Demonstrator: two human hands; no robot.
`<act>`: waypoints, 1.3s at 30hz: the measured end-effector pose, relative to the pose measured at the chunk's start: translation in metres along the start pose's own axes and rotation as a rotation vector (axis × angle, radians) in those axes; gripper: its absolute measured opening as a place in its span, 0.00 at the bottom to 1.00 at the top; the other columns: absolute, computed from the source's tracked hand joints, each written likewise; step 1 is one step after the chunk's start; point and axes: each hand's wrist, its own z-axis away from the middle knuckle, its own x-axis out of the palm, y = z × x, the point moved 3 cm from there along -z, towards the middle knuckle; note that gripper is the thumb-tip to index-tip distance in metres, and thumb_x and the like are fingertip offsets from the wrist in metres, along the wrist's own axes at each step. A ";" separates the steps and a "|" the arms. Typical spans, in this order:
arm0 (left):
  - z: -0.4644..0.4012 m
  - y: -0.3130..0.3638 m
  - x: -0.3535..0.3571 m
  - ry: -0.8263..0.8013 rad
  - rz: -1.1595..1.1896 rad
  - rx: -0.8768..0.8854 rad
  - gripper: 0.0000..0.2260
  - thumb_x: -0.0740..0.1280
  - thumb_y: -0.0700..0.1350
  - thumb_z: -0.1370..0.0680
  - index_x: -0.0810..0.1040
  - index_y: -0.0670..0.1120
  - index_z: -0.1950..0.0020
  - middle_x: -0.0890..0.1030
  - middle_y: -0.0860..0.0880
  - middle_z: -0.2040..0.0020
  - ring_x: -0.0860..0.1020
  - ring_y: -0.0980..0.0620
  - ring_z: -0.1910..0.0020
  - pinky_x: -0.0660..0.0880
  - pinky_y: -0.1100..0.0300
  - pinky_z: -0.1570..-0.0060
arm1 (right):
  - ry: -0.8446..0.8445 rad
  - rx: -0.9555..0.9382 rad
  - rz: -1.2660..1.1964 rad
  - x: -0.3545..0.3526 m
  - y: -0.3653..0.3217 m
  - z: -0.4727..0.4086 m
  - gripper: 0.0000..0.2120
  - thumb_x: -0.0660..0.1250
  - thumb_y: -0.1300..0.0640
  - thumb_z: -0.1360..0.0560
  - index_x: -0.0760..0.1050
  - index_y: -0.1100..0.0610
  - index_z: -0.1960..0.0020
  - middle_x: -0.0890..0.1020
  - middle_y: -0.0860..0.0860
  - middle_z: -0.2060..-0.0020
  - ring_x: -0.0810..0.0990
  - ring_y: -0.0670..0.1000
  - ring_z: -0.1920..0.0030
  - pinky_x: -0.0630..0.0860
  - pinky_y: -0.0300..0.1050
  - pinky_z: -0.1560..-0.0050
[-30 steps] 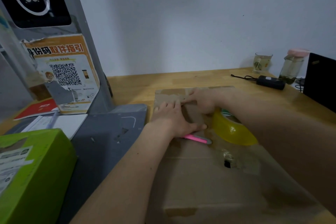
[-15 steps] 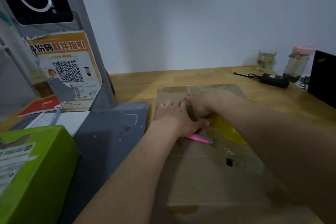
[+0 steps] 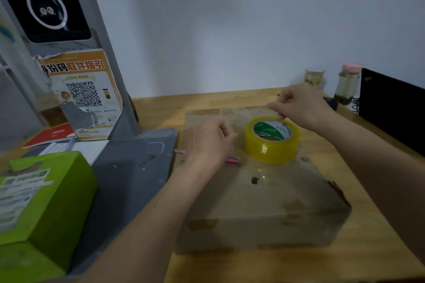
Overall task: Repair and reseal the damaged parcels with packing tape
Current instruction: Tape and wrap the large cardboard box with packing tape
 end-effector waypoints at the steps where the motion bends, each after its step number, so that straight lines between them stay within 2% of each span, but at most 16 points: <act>1: 0.009 0.003 0.001 -0.004 0.059 -0.008 0.12 0.71 0.49 0.24 0.72 0.52 0.64 0.75 0.54 0.66 0.75 0.53 0.63 0.74 0.55 0.62 | 0.023 0.002 -0.020 -0.001 0.004 0.009 0.14 0.68 0.52 0.24 0.77 0.60 0.64 0.80 0.51 0.70 0.74 0.48 0.68 0.71 0.44 0.64; 3: 0.027 0.008 0.006 -0.036 0.147 -0.022 0.12 0.72 0.47 0.24 0.72 0.50 0.64 0.73 0.55 0.67 0.72 0.56 0.66 0.68 0.59 0.65 | 0.006 -0.009 -0.071 0.000 0.009 0.026 0.15 0.66 0.50 0.23 0.76 0.58 0.64 0.79 0.51 0.66 0.75 0.49 0.64 0.72 0.46 0.61; 6: 0.047 0.010 0.016 -0.098 0.266 -0.051 0.14 0.73 0.47 0.25 0.71 0.49 0.65 0.71 0.55 0.70 0.68 0.58 0.70 0.66 0.61 0.66 | -0.086 -0.035 -0.043 0.012 0.015 0.045 0.14 0.66 0.43 0.25 0.78 0.53 0.60 0.78 0.51 0.48 0.74 0.49 0.50 0.72 0.36 0.59; 8: 0.057 0.009 0.019 -0.115 0.340 -0.075 0.16 0.73 0.48 0.26 0.70 0.49 0.67 0.70 0.55 0.72 0.66 0.58 0.74 0.65 0.63 0.69 | -0.157 -0.042 0.071 0.021 0.017 0.052 0.14 0.68 0.40 0.28 0.79 0.50 0.52 0.70 0.53 0.34 0.66 0.54 0.34 0.70 0.42 0.41; 9: 0.060 0.009 0.020 -0.114 0.360 -0.079 0.17 0.73 0.49 0.26 0.69 0.48 0.68 0.69 0.55 0.74 0.65 0.59 0.75 0.64 0.62 0.69 | -0.198 -0.050 0.158 0.025 0.017 0.056 0.18 0.69 0.39 0.30 0.78 0.49 0.46 0.64 0.53 0.28 0.60 0.55 0.29 0.63 0.48 0.33; 11: 0.066 0.008 0.019 -0.102 0.375 -0.081 0.20 0.71 0.52 0.24 0.66 0.48 0.71 0.67 0.56 0.76 0.63 0.58 0.76 0.64 0.59 0.69 | -0.252 -0.065 0.272 0.030 0.017 0.062 0.31 0.72 0.39 0.33 0.69 0.47 0.33 0.53 0.52 0.24 0.51 0.56 0.25 0.55 0.54 0.27; 13: 0.072 0.009 0.015 -0.089 0.406 -0.091 0.24 0.67 0.55 0.22 0.62 0.49 0.74 0.62 0.56 0.79 0.60 0.58 0.79 0.66 0.56 0.68 | -0.260 -0.058 0.258 0.029 0.016 0.066 0.42 0.74 0.40 0.34 0.59 0.47 0.26 0.48 0.50 0.23 0.47 0.55 0.24 0.54 0.56 0.26; 15: 0.077 0.011 0.011 -0.076 0.429 -0.094 0.26 0.64 0.55 0.20 0.59 0.50 0.75 0.59 0.56 0.81 0.58 0.57 0.81 0.66 0.58 0.69 | -0.262 -0.023 0.208 0.025 0.019 0.069 0.45 0.76 0.44 0.34 0.55 0.45 0.24 0.48 0.50 0.23 0.47 0.55 0.24 0.54 0.56 0.27; 18: 0.084 0.014 0.011 -0.039 0.408 -0.065 0.27 0.64 0.54 0.20 0.58 0.49 0.75 0.58 0.55 0.82 0.57 0.56 0.81 0.56 0.65 0.76 | -0.263 0.010 0.226 0.022 0.027 0.071 0.47 0.77 0.49 0.33 0.52 0.44 0.23 0.49 0.52 0.23 0.47 0.57 0.24 0.55 0.56 0.28; 21: 0.087 0.012 0.012 -0.008 0.407 -0.058 0.27 0.65 0.53 0.20 0.58 0.49 0.75 0.58 0.55 0.82 0.58 0.56 0.80 0.56 0.64 0.76 | -0.282 0.034 0.188 0.022 0.034 0.072 0.48 0.77 0.50 0.33 0.51 0.46 0.23 0.50 0.52 0.23 0.49 0.58 0.25 0.55 0.55 0.28; 24: 0.088 0.010 0.012 0.030 0.432 -0.061 0.26 0.66 0.51 0.20 0.58 0.48 0.74 0.58 0.55 0.81 0.58 0.56 0.79 0.63 0.63 0.71 | -0.262 0.082 0.087 0.022 0.042 0.069 0.50 0.78 0.48 0.36 0.52 0.49 0.23 0.59 0.53 0.26 0.57 0.56 0.27 0.60 0.55 0.29; 26: 0.090 0.009 0.012 0.058 0.441 -0.056 0.25 0.66 0.48 0.20 0.58 0.48 0.74 0.59 0.55 0.81 0.59 0.57 0.78 0.69 0.66 0.66 | -0.244 0.115 0.027 0.025 0.045 0.070 0.50 0.77 0.43 0.37 0.53 0.49 0.23 0.64 0.52 0.28 0.62 0.55 0.29 0.65 0.57 0.31; 28: 0.091 0.007 0.013 0.081 0.436 -0.054 0.24 0.67 0.47 0.21 0.59 0.48 0.73 0.60 0.55 0.80 0.60 0.57 0.77 0.68 0.70 0.67 | -0.226 0.144 -0.025 0.030 0.045 0.073 0.49 0.76 0.39 0.37 0.55 0.48 0.24 0.68 0.51 0.30 0.67 0.54 0.32 0.68 0.57 0.33; 32: 0.091 0.006 0.014 0.103 0.415 -0.032 0.23 0.68 0.45 0.22 0.60 0.48 0.73 0.61 0.55 0.80 0.61 0.56 0.76 0.71 0.62 0.62 | -0.165 0.147 0.005 0.029 0.046 0.075 0.41 0.73 0.42 0.31 0.56 0.46 0.25 0.71 0.50 0.32 0.71 0.54 0.34 0.71 0.52 0.38; 36: 0.093 0.006 0.014 0.110 0.403 -0.015 0.23 0.68 0.44 0.23 0.61 0.48 0.73 0.62 0.54 0.79 0.61 0.57 0.76 0.74 0.55 0.60 | -0.157 0.138 0.060 0.024 0.046 0.075 0.39 0.73 0.45 0.30 0.57 0.46 0.25 0.73 0.51 0.33 0.72 0.55 0.36 0.72 0.51 0.42; 39: 0.094 0.006 0.015 0.107 0.397 -0.027 0.22 0.68 0.45 0.23 0.62 0.47 0.73 0.63 0.54 0.78 0.62 0.57 0.76 0.74 0.55 0.58 | -0.146 0.130 0.084 0.019 0.047 0.075 0.38 0.74 0.50 0.29 0.59 0.45 0.25 0.75 0.52 0.37 0.74 0.54 0.40 0.72 0.50 0.45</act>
